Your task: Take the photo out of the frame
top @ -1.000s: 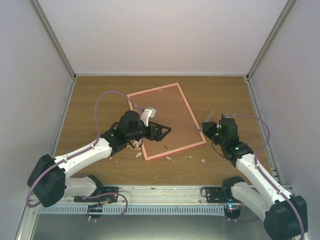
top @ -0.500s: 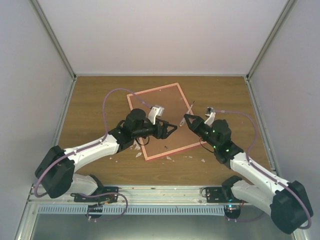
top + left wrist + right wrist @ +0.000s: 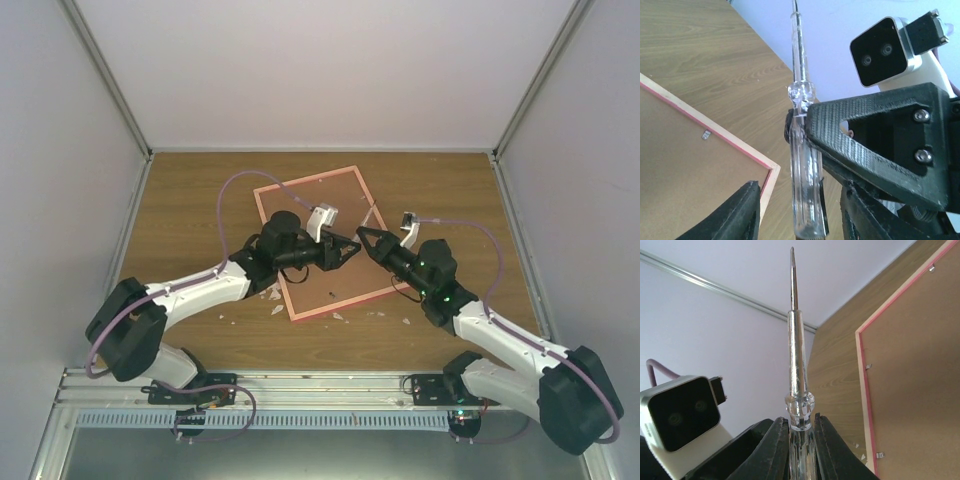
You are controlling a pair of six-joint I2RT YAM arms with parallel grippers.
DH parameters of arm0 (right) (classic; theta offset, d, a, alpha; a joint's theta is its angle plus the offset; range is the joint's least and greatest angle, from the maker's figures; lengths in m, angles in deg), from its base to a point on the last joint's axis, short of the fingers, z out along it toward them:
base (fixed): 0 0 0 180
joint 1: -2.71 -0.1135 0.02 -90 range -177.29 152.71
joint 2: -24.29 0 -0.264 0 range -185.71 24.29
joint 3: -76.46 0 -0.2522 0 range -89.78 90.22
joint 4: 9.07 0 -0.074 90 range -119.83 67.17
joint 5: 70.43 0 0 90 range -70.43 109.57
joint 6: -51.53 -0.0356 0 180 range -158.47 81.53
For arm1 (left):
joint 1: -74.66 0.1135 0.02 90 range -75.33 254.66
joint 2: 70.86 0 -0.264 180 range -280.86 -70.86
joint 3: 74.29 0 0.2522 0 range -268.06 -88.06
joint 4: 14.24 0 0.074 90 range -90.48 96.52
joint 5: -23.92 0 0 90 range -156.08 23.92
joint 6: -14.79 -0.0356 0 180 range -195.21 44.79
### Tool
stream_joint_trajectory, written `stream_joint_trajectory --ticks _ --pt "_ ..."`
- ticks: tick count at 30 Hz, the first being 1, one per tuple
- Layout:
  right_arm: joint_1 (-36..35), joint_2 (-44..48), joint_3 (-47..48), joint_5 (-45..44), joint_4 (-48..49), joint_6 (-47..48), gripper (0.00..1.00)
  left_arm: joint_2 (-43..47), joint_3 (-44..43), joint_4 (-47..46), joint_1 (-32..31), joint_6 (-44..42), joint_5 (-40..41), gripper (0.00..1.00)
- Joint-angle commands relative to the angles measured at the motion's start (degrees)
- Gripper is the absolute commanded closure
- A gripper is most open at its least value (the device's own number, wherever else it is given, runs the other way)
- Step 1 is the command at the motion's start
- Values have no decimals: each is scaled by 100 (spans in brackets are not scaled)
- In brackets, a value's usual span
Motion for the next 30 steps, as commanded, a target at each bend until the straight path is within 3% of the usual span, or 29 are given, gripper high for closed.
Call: stream_joint_trajectory --ticks 1,8,12,16,22,25,30 --pt "-58 24 -97 60 354 -24 100 -171 -247 -419 -41 -42 -8 57" --pt "-64 -51 -89 185 322 26 99 -276 -381 -316 -41 -79 42 85" --pt "-56 -44 -49 225 187 258 88 -179 -411 53 -41 -321 245 99" --pt "38 126 137 279 -315 984 61 -11 -441 621 -33 -826 543 100" --pt "1003 532 698 1649 -1348 2533 38 310 -880 2171 -33 -2087 1040 100" --pt "1606 445 1139 2587 -2110 3349 32 532 -1102 2810 -46 -2601 1172 100" --pt "2168 -189 2016 4104 -3367 4597 30 632 -1714 3997 -129 -3476 1229 100"
